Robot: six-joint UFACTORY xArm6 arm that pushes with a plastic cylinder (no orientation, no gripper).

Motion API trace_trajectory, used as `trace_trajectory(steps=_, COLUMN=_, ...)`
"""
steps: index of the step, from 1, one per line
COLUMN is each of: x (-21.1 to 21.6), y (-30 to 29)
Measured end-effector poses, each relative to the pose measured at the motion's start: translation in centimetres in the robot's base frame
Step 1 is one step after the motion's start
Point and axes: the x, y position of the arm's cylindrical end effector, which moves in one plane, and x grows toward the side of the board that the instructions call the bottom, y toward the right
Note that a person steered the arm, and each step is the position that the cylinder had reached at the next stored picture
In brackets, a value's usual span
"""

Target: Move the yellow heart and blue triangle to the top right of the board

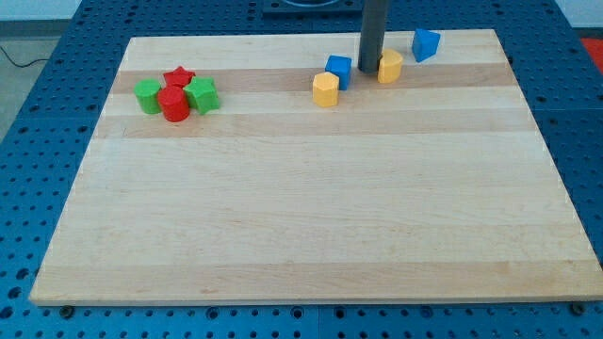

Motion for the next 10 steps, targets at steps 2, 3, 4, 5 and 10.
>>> trace_trajectory(steps=2, x=5.1, y=0.1)
trace_trajectory(steps=3, x=3.6, y=2.2)
trace_trajectory(steps=4, x=0.5, y=3.6)
trace_trajectory(steps=5, x=-1.4, y=4.7)
trace_trajectory(steps=10, x=-6.0, y=-2.1)
